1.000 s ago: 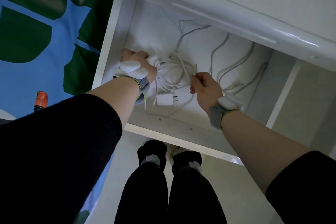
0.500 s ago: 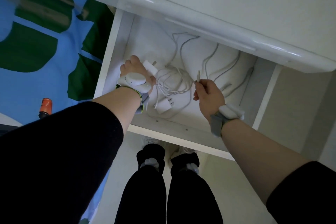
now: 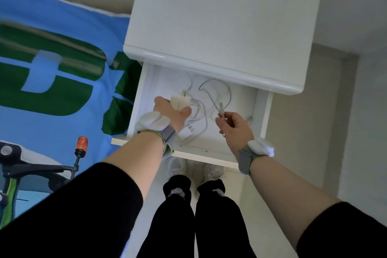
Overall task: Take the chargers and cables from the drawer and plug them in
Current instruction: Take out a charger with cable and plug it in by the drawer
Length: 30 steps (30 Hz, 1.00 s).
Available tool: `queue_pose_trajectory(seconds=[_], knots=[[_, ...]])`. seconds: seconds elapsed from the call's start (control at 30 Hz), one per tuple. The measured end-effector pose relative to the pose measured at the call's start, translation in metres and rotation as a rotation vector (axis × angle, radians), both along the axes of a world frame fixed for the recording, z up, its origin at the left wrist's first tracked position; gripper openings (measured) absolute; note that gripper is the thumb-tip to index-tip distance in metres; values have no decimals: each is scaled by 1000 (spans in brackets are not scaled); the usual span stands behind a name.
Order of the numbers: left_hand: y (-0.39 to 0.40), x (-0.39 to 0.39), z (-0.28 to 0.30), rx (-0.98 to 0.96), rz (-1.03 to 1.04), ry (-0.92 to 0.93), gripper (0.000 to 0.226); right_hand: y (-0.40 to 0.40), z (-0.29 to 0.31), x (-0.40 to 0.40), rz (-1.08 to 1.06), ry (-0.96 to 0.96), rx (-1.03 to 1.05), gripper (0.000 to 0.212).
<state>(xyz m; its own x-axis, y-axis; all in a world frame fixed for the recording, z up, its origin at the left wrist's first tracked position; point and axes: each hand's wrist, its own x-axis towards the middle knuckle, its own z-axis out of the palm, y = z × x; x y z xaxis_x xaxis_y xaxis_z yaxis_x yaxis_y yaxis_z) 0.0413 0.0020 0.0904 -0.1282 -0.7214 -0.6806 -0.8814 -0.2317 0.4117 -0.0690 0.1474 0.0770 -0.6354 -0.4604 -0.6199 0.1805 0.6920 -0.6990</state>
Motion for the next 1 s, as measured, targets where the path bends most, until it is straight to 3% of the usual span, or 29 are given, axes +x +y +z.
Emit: queue_pose_trajectory(seconds=[0.13, 0.3, 0.5, 0.87, 1.0], knots=[[13, -2, 57, 47, 65, 176, 43, 7, 49, 2, -57, -10, -7, 5], [21, -10, 125, 135, 75, 334, 23, 13, 109, 9, -175, 32, -31, 12], [34, -20, 198, 219, 118, 460, 55, 19, 183, 12, -285, 22, -109, 19], [83, -51, 320, 394, 89, 751, 44, 69, 314, 15, -583, 34, -346, 24], [106, -63, 359, 465, 111, 821, 18, 95, 353, 13, -678, -32, -475, 24]])
